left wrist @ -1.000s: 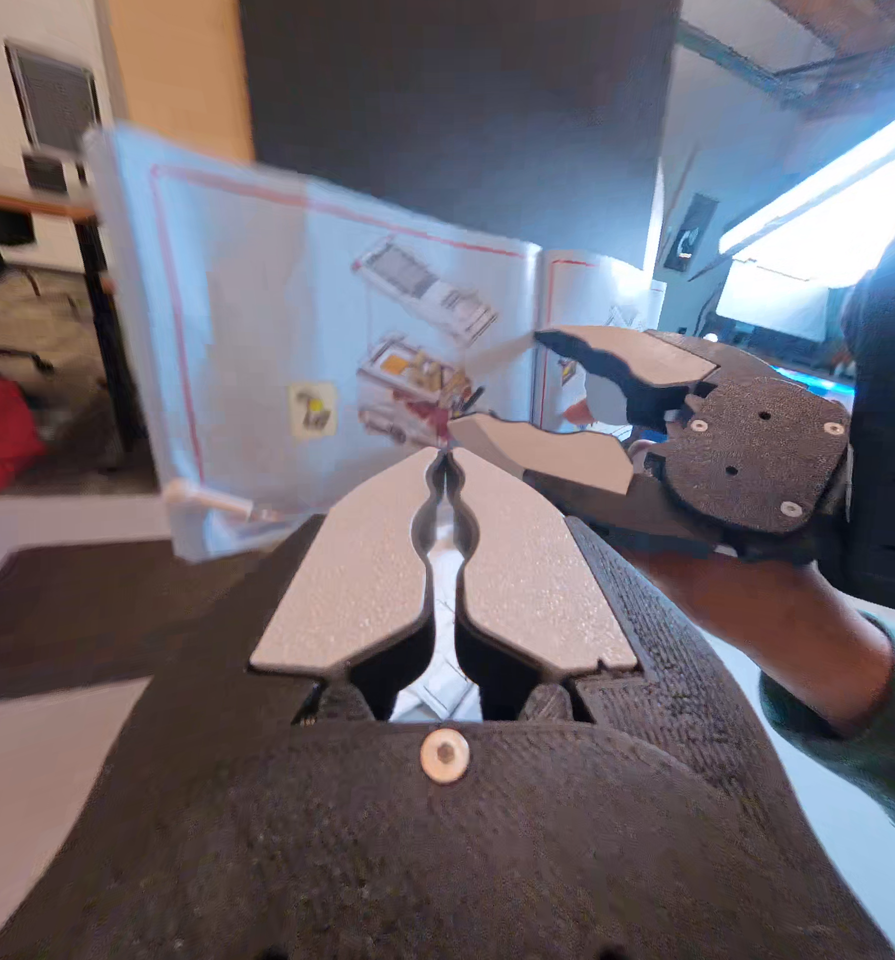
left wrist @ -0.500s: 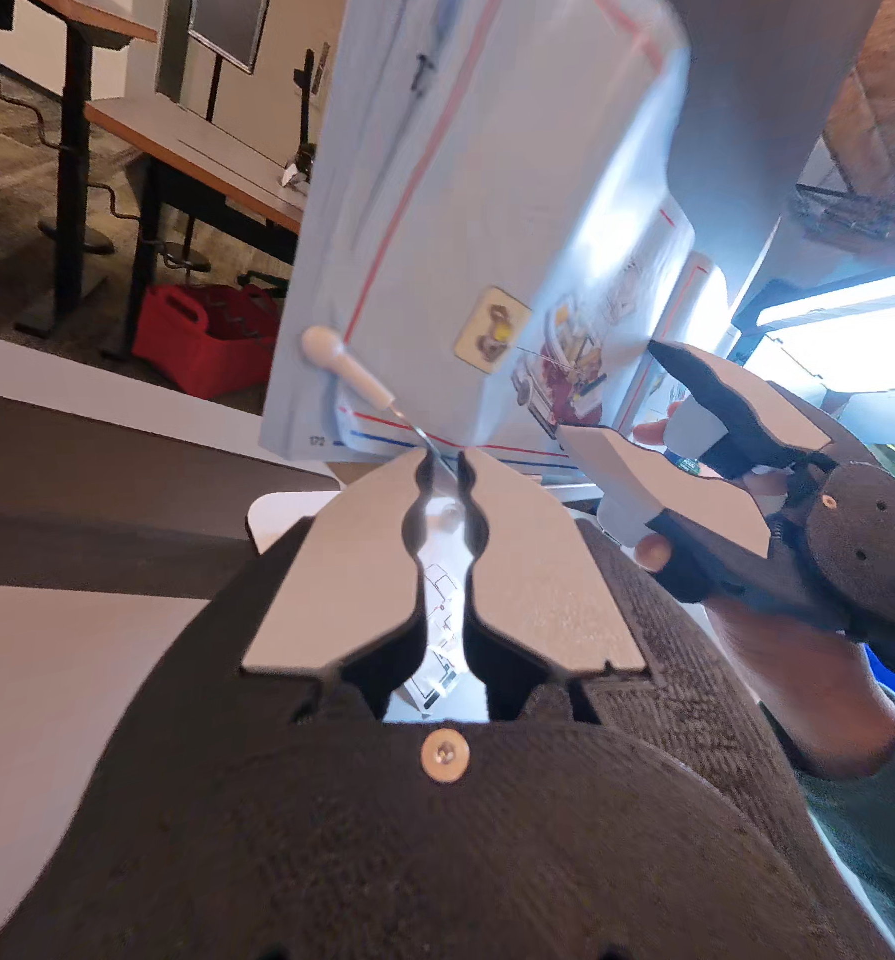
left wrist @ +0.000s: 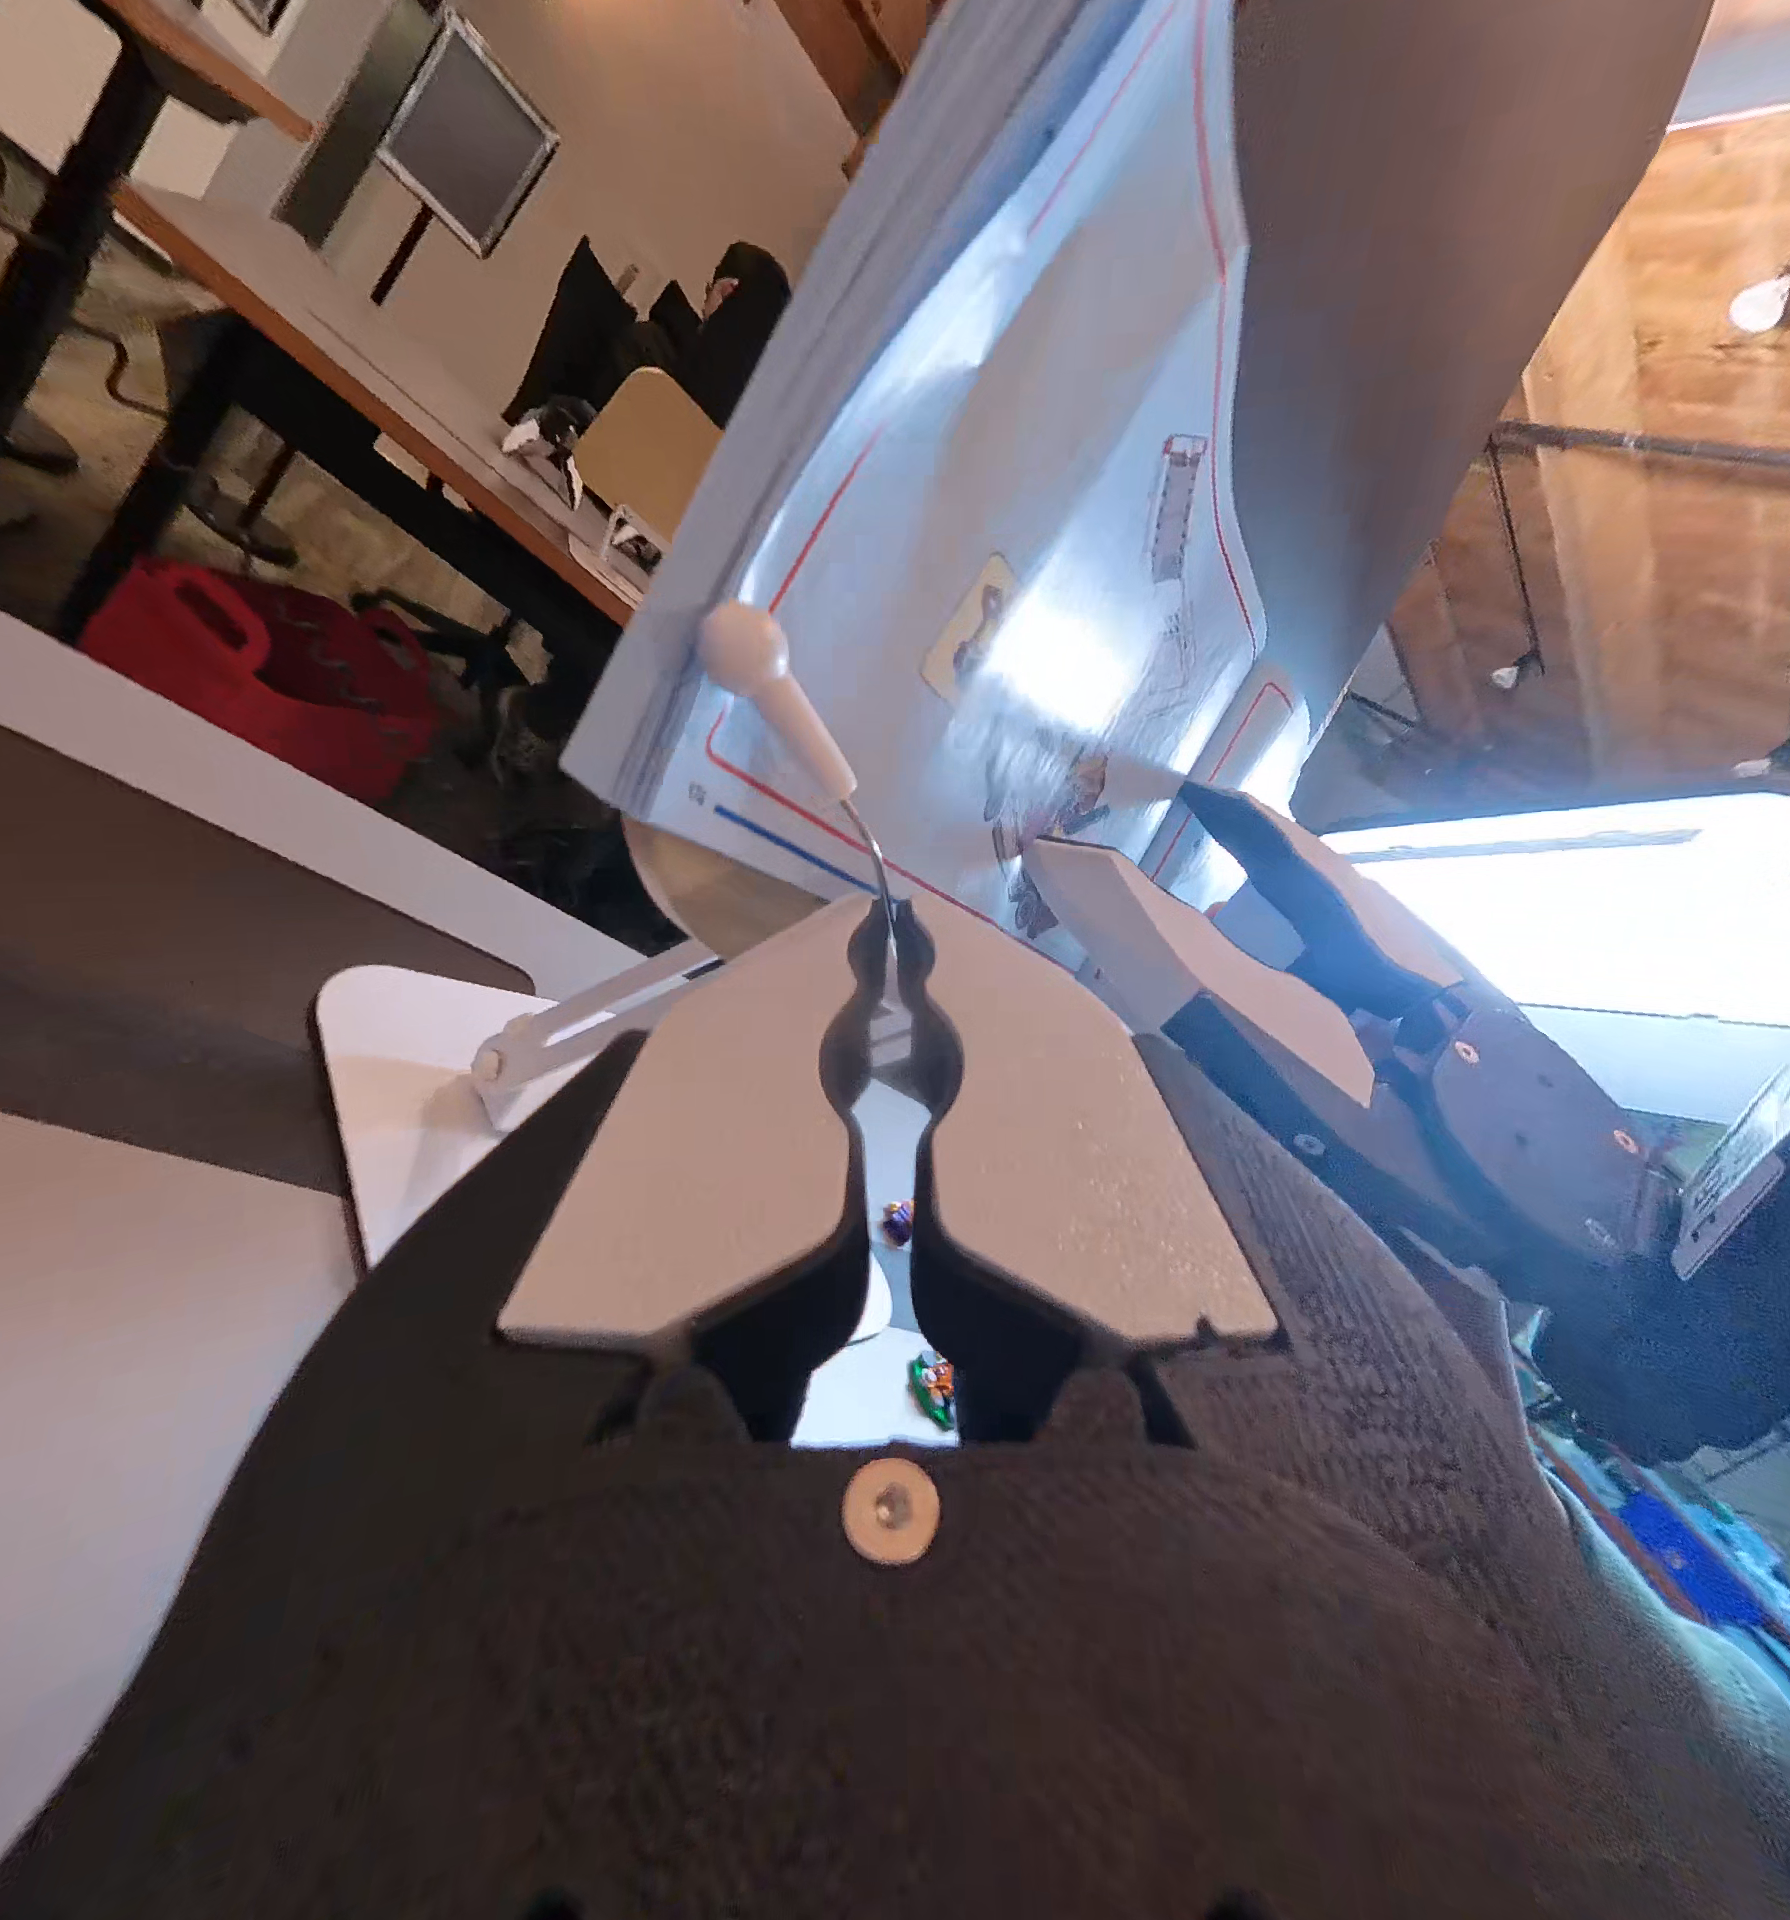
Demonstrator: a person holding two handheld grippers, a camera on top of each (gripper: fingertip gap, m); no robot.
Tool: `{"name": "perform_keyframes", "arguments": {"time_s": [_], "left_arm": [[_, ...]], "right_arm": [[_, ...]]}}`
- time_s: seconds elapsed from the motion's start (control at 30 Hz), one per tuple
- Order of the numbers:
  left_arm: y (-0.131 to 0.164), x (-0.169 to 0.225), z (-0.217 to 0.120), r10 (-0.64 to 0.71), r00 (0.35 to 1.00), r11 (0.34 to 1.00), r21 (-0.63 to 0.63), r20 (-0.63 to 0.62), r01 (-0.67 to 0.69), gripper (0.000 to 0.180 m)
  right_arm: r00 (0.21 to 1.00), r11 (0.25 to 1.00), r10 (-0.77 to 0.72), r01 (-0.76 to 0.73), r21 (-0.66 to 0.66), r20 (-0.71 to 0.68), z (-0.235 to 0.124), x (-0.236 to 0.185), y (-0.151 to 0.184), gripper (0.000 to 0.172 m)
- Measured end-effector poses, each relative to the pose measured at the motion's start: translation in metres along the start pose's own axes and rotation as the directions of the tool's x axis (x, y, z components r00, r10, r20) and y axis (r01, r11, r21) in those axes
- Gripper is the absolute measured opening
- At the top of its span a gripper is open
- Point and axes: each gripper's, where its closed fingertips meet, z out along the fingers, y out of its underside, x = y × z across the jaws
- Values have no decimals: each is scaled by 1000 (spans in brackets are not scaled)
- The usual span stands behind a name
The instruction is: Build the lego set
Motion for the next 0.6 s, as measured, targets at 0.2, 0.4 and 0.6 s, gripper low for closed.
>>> {"name": "perform_keyframes", "arguments": {"time_s": [0.2,0.4,0.6], "left_arm": [[-3,19,15,450,892,889,-105,33,-445,1],[21,31,42,877,445,380,-305,-180,-873,1],[25,31,40,889,357,264,-317,-288,-911,1]], "right_arm": [[1000,1000,10,-10,12,3,0,0,0,78],[999,1000,-15,14,20,29,-1,-1,2,77],[993,997,-30,22,68,118,-16,-1,6,71]]}}
